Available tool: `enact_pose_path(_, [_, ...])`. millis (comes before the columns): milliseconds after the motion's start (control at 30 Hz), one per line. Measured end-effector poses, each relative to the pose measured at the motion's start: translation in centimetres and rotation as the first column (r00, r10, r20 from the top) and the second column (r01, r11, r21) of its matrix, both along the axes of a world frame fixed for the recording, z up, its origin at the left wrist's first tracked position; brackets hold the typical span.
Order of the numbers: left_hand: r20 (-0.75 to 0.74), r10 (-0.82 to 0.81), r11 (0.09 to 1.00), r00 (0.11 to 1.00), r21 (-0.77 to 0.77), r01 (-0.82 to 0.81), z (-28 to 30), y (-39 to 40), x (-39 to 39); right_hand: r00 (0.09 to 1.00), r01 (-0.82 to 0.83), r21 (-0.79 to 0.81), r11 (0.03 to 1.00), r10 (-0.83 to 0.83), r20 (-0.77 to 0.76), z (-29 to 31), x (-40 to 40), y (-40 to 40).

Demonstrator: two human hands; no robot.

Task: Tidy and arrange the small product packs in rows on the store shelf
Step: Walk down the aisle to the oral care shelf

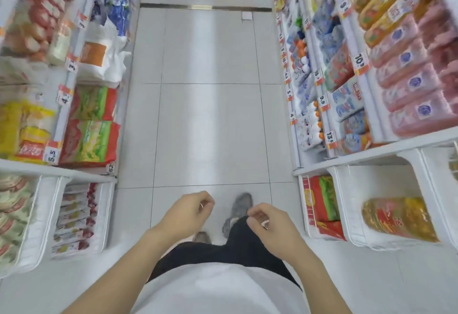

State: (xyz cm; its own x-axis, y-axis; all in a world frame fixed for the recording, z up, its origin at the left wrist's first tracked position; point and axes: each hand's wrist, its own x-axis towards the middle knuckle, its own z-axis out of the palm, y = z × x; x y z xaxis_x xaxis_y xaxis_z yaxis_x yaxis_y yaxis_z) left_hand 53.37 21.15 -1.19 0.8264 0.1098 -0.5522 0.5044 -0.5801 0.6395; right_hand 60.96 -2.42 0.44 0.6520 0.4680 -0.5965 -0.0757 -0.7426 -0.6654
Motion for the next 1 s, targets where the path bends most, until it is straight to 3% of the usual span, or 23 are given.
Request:
enact_pose_path(267, [-0.037, -0.072, 0.995, 0.997, 0.069, 0.074, 0.8, 4.7, 24.3, 0.999, 0.042, 0.102, 0.994, -0.044, 0.016, -0.6, 25.4, 5.6])
enact_pose_path(533, [-0.035, 0.042, 0.997, 0.998, 0.070, -0.040, 2.2, 12.3, 42.7, 0.998, -0.040, 0.136, 0.990, 0.033, 0.054, 1.1, 48.7, 14.9])
enact_pose_path(767, [-0.023, 0.048, 0.997, 0.999, 0.065, -0.046, 0.2, 22.2, 61.8, 0.990, -0.094, 0.044, 0.995, 0.088, 0.109, -0.3, 67.8, 24.9])
enact_pose_path(1000, [0.017, -0.031, 0.998, 0.999, 0.055, 0.030, 1.8, 32.0, 83.1, 0.989, -0.033, -0.057, 0.998, 0.041, 0.139, 1.0, 84.6, 32.0])
